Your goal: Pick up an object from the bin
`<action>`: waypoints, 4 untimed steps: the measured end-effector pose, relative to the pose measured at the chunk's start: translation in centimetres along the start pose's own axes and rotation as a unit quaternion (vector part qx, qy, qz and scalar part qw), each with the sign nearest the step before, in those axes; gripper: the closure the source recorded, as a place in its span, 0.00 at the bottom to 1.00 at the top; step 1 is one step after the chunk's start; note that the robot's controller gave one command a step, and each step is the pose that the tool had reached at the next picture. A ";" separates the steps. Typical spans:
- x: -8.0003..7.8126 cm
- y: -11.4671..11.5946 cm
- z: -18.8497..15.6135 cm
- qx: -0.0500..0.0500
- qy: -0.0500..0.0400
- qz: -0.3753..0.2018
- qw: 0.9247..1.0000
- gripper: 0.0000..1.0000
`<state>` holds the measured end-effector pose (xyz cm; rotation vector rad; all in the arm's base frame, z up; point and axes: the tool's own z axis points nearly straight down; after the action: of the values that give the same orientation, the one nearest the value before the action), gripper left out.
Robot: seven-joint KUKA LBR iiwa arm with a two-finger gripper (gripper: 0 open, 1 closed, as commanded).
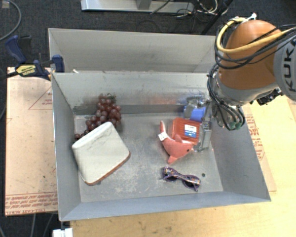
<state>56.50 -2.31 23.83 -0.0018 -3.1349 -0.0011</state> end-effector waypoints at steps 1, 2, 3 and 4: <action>-0.1 0.0 -0.5 0.000 -0.004 0.000 1.000 0.00; -2.7 -0.9 2.5 0.000 -0.009 0.003 1.000 0.00; -3.1 -1.0 8.5 0.000 -0.005 -0.042 0.999 0.00; -4.9 -0.6 11.4 0.001 -0.009 -0.144 0.990 0.00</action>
Offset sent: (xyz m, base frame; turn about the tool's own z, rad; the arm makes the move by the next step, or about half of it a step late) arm 0.0513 -0.0221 -0.0781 0.0147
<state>61.32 -2.91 12.42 0.4517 -3.1201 0.0008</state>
